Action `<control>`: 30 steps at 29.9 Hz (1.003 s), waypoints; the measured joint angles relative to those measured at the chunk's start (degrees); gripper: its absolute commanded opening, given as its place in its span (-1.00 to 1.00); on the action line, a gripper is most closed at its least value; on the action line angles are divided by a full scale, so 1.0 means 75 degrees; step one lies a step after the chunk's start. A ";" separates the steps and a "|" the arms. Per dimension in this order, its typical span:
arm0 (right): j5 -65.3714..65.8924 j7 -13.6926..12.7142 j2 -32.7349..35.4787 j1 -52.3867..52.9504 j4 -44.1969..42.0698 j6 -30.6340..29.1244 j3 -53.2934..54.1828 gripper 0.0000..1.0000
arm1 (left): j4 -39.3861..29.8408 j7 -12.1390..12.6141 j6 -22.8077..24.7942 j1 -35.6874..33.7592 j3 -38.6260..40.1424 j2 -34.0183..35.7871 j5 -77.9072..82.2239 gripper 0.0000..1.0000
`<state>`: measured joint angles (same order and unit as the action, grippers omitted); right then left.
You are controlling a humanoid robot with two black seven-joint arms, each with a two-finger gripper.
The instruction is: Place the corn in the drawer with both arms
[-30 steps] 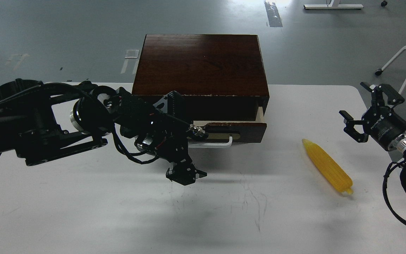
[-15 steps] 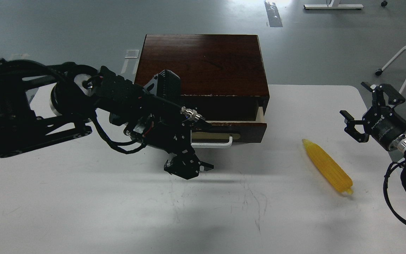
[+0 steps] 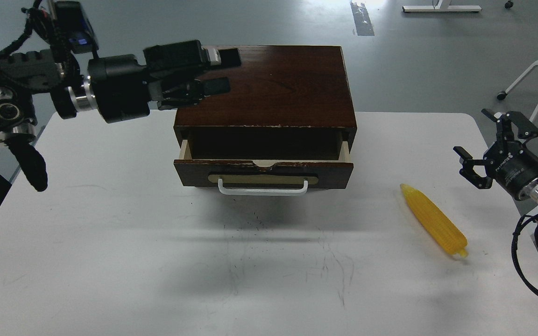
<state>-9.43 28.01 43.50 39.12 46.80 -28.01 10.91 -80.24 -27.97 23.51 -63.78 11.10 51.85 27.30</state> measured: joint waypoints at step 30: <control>0.9076 -0.0002 0.1679 0.1420 0.1276 0.0002 -0.0133 1.00 | 0.2464 -0.0004 0.0027 0.2956 0.0745 -0.0651 -0.3126 0.98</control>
<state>58.64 28.00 56.09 49.77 56.37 -27.99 9.91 -61.76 -28.00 23.72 -41.62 16.69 46.97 3.86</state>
